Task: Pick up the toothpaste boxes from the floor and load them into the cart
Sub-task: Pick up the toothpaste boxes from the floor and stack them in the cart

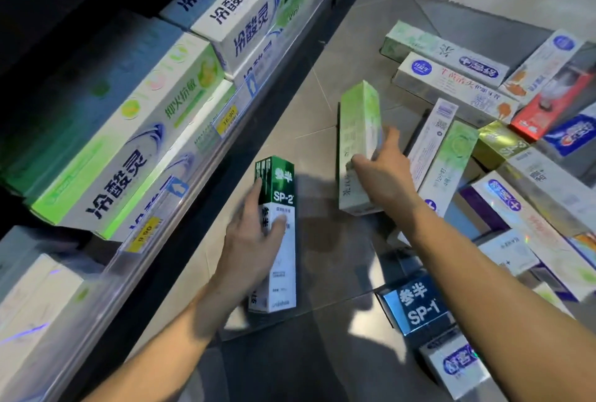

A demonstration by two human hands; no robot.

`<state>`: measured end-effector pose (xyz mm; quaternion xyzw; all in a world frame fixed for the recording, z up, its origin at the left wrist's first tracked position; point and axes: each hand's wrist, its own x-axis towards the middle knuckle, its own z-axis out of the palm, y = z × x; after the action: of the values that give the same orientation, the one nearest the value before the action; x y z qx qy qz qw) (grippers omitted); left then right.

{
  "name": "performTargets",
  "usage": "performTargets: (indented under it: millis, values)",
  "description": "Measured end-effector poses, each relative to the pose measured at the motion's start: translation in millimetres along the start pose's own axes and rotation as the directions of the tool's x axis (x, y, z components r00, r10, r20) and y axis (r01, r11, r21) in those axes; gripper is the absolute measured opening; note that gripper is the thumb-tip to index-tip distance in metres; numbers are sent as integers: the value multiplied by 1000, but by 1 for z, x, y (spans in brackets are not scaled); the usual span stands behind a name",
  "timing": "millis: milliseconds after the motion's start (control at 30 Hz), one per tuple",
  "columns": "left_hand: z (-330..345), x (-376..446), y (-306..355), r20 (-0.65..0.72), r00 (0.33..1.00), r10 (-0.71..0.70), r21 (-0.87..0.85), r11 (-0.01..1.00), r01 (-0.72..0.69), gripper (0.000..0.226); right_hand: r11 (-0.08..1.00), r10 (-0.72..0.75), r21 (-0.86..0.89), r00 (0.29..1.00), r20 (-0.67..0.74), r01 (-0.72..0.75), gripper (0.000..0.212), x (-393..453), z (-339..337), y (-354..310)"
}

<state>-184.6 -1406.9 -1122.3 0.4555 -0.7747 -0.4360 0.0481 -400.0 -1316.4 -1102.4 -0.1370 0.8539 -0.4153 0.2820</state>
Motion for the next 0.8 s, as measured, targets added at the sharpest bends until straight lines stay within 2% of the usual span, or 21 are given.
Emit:
performTargets:
  millis: [100,167,333,433,533,733,800]
  values:
    - [5,9,16,-55,998,-7,-240,971,-7,55,961,38,269,992,122,-70,63,-23,-7,4]
    - [7,14,36,-83,997,-1,-394,918,-32,54,936,30,342,986,164,-85,63,-36,-13,3]
    - [-9,-4,111,-15,1000,-14,-692,722,0,54,858,12,510,994,108,-65,60,-83,-56,-34]
    - [-40,-35,181,25,997,67,-737,675,-27,51,809,-13,585,992,124,-62,69,-130,-109,-77]
    - [-86,-81,270,47,992,118,-781,624,-37,43,779,-90,626,991,104,5,73,-182,-176,-140]
    - [-232,-195,478,76,953,294,-764,631,-134,62,701,-174,709,983,62,80,72,-300,-336,-326]
    - [-289,-233,552,69,940,334,-747,642,-173,61,700,-197,706,979,45,108,69,-346,-390,-398]
